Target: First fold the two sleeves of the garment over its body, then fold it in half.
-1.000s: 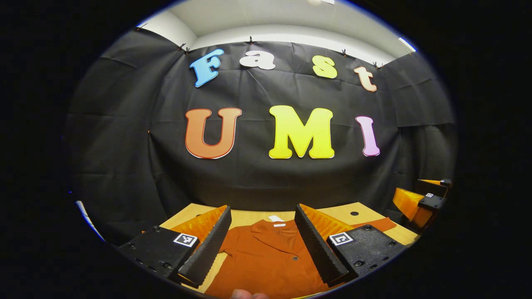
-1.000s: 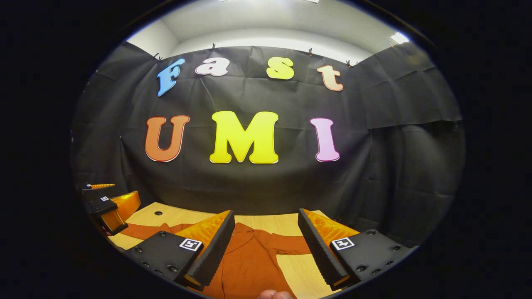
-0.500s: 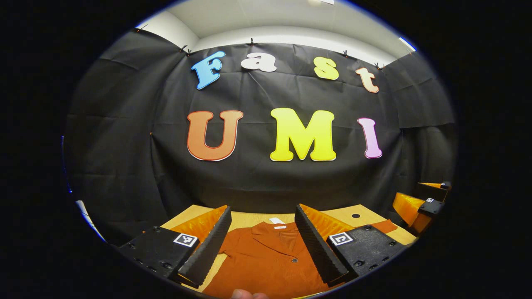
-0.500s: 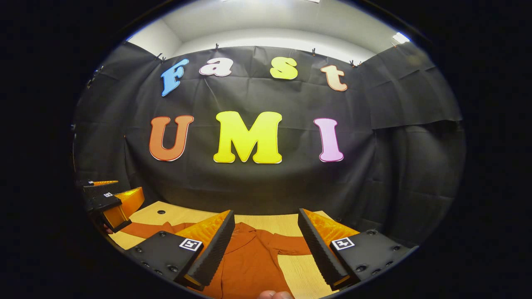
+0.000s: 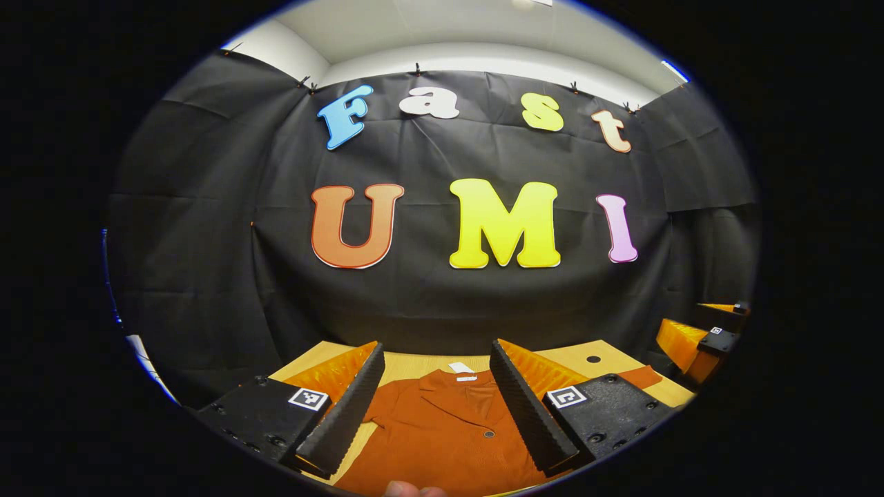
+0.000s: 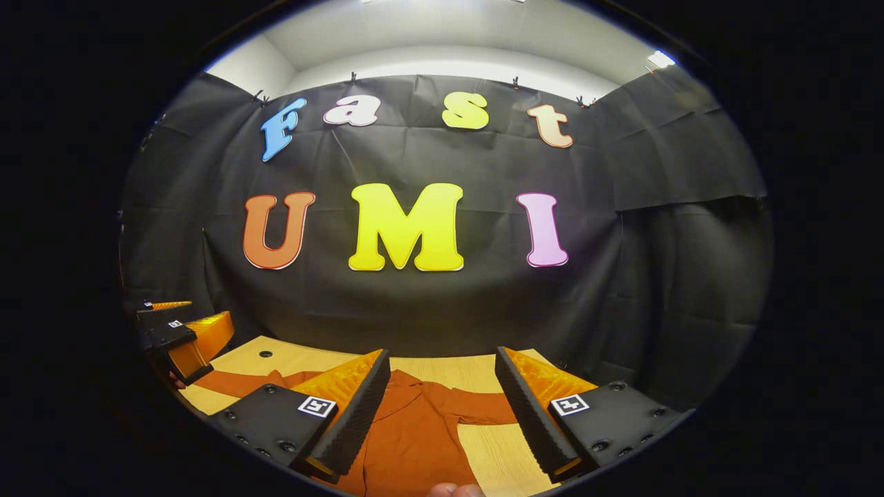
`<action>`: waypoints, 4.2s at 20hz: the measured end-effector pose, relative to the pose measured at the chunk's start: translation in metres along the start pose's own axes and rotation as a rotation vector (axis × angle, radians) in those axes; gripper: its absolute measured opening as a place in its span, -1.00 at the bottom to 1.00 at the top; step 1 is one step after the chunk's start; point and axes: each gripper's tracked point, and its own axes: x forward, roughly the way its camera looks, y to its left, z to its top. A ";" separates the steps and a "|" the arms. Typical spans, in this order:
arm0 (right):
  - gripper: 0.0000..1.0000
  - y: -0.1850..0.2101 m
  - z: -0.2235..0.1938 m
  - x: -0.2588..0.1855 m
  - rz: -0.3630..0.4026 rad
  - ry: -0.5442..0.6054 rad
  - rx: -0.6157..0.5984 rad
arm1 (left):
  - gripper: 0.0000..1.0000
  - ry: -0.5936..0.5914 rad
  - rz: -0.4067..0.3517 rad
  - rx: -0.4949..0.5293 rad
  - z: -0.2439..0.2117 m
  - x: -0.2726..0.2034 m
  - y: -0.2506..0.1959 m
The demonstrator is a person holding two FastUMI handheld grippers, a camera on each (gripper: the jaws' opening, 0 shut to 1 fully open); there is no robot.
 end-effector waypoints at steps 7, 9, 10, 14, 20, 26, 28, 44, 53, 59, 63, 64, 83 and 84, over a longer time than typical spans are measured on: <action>0.93 0.001 -0.002 -0.002 0.025 0.008 0.011 | 0.98 -0.013 0.007 0.017 0.004 -0.003 -0.004; 0.92 0.003 0.000 -0.003 0.035 0.003 0.008 | 0.98 -0.010 0.002 0.014 0.004 -0.005 -0.007; 0.90 0.004 0.002 -0.003 0.039 0.000 0.007 | 0.98 -0.008 -0.002 0.017 0.004 -0.006 -0.008; 0.93 0.006 0.002 -0.004 0.060 0.004 0.015 | 0.97 -0.009 -0.004 0.024 0.004 -0.009 -0.011; 0.90 0.007 0.004 -0.004 0.079 -0.001 0.014 | 0.98 -0.008 0.005 0.026 0.006 -0.012 -0.011; 0.93 0.002 0.008 0.004 0.079 -0.002 0.019 | 0.97 0.000 0.019 0.027 0.004 -0.010 -0.009; 0.93 -0.002 0.004 0.008 0.078 0.012 0.026 | 0.98 0.007 0.015 0.027 0.002 -0.009 -0.012; 0.94 -0.276 -0.109 0.160 -0.021 0.316 -0.006 | 0.98 0.230 -0.093 0.086 -0.070 0.037 -0.112; 0.96 -0.378 -0.278 0.272 -0.019 0.591 0.081 | 0.98 0.401 -0.016 0.092 -0.104 0.039 -0.137; 0.92 -0.398 -0.324 0.305 -0.029 0.651 0.163 | 0.99 0.419 -0.019 0.139 -0.106 0.044 -0.149; 0.96 -0.398 -0.334 0.307 -0.024 0.671 0.254 | 0.99 0.425 -0.055 0.168 -0.111 0.050 -0.164; 0.90 -0.396 -0.335 0.306 -0.012 0.676 0.263 | 0.99 0.427 -0.064 0.169 -0.111 0.052 -0.167; -0.89 -0.302 -0.150 0.262 -0.018 0.576 0.251 | 0.99 0.319 -0.068 0.104 -0.090 0.052 -0.096; -0.88 -0.278 -0.130 0.258 -0.001 0.563 0.254 | 0.99 0.307 -0.067 0.090 -0.087 0.050 -0.084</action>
